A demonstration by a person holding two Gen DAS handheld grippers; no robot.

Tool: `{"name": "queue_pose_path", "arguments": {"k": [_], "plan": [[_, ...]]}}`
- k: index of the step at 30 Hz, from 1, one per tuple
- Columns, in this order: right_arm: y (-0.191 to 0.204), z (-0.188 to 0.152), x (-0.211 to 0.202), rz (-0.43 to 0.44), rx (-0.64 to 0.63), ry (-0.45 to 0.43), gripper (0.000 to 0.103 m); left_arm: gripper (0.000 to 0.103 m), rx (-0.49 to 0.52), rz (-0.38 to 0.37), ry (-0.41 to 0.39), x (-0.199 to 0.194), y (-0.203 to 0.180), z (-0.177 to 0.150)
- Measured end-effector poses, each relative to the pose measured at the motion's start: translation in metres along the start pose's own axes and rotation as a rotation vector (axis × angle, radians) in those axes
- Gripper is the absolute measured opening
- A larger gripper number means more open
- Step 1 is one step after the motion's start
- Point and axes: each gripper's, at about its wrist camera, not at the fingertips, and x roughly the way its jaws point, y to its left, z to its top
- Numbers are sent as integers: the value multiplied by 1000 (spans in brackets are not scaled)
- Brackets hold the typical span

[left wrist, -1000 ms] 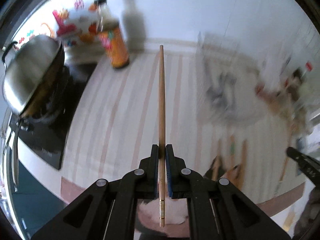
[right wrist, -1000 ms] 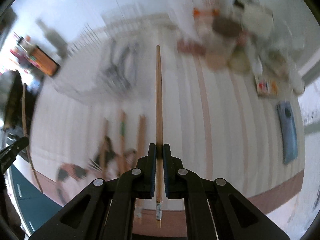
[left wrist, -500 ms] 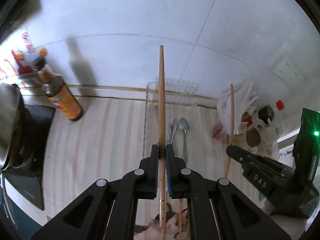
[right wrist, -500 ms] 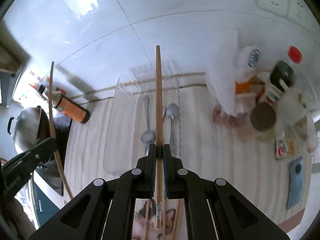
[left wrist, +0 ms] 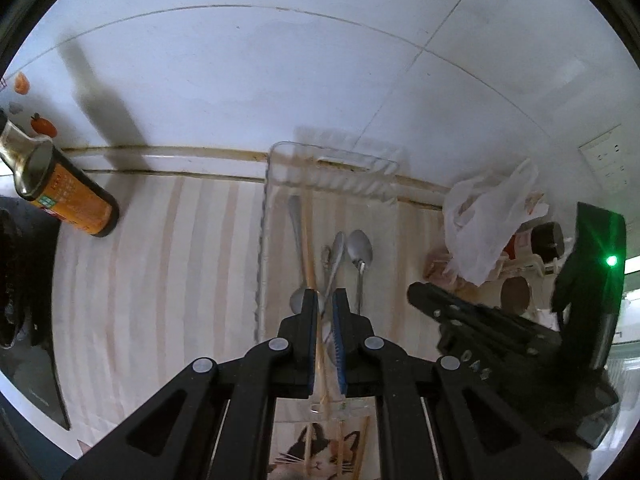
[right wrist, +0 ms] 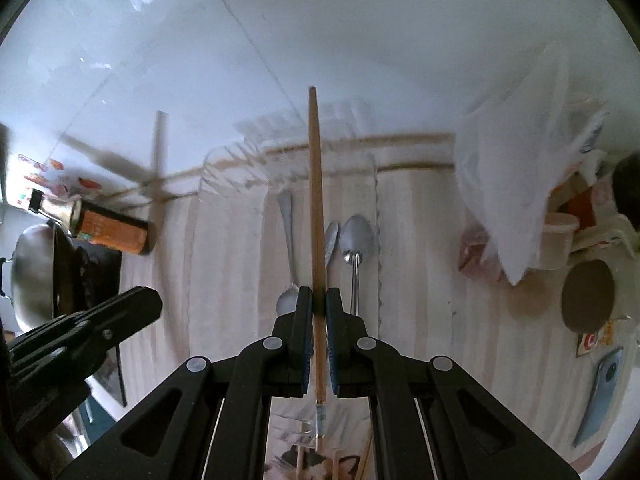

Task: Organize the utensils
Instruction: 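Lift both chopsticks and carry them over the clear rack, then open both tools to drop the chopsticks into the clear rack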

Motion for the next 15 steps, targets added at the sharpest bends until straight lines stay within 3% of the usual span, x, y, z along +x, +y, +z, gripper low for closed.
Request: {"name": "queue_pose_path", "arguments": {"k": [2,4,6,8,10,13,14,15], "plan": [[-4,3,0,5,7,-2,18,8,9,46,-13,-2,1,-4],[-7,3,-4,-6,14,-18,20,13,13,92,-36,-6,4,-10],[-11,0,-12,-21,14,-40,20,28,18,149,-69,-12,6,-21],[-14,-4,-18,-27,16,-58,20,54,19,195,-109,-18,11,-29],[-20,-12,-26,-35,21,-78,21,66,21,231,-158,-24,13,-41],[-28,-28,-39,-65,20,-108,36,96,12,297,-236,-30,18,-60],[-31,-39,-42,-80,24,-121,42,103,12,302,-258,-31,19,-68],[-33,-44,-44,-86,28,-125,44,103,15,299,-269,-29,21,-76]]}}
